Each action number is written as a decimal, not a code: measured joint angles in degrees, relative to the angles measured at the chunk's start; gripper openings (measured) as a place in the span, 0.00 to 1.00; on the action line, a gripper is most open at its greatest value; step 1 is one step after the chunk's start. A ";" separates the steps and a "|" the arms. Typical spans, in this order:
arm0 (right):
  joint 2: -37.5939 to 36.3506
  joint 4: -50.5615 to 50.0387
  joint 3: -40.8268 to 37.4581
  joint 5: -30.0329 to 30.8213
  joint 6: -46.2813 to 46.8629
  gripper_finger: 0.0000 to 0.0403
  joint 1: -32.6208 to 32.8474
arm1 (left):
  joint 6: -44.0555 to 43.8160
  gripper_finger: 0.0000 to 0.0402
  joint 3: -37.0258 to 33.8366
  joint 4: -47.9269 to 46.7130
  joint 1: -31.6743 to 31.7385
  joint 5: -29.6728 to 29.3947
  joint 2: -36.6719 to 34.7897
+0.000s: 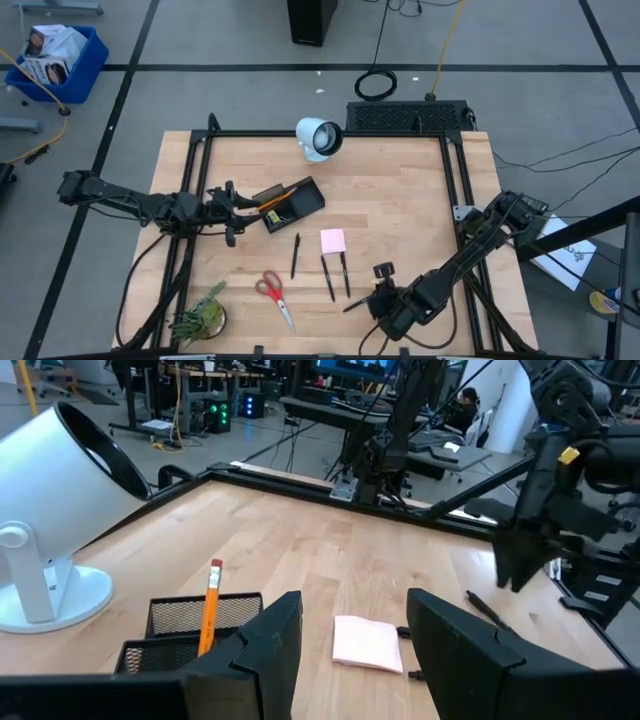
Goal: Pick and place office supplies into organizer
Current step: Put the black pen into the black desk organizer
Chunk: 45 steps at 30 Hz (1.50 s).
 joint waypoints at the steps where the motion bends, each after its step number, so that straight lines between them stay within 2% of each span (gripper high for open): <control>1: 0.10 -0.68 -0.13 -0.07 0.46 0.27 0.00 | 0.00 0.46 0.00 0.03 0.00 0.00 0.12; 5: 1.40 1.24 -2.22 -2.53 -0.92 0.35 -1.11 | -0.12 0.46 0.00 0.14 0.00 0.00 1.37; 8: 1.32 4.08 -4.34 -2.99 -1.26 0.38 -1.99 | -0.67 0.46 0.00 0.30 0.00 0.00 2.82; 17: 0.72 18.57 -14.29 -5.13 1.52 0.31 -1.87 | -0.76 0.46 0.00 1.37 0.00 0.00 6.91; 28: -1.76 50.95 -31.80 4.07 1.64 0.28 1.91 | -0.81 0.46 -0.02 7.11 0.00 0.00 7.48; 33: -1.49 64.29 -39.34 9.38 -3.12 0.29 4.18 | -3.29 0.46 -0.02 7.95 0.00 -0.02 7.48; 38: -1.53 70.77 -44.93 11.79 -4.01 0.31 5.51 | -6.77 0.46 -0.02 9.67 0.00 0.00 7.48; 42: -1.49 71.70 -47.58 12.12 -2.93 0.31 6.05 | -7.32 0.46 -0.02 11.52 0.00 -0.01 7.48; 45: -0.61 76.12 -49.04 11.33 -3.66 0.30 6.05 | -7.39 0.46 -0.02 11.99 0.00 -0.01 7.48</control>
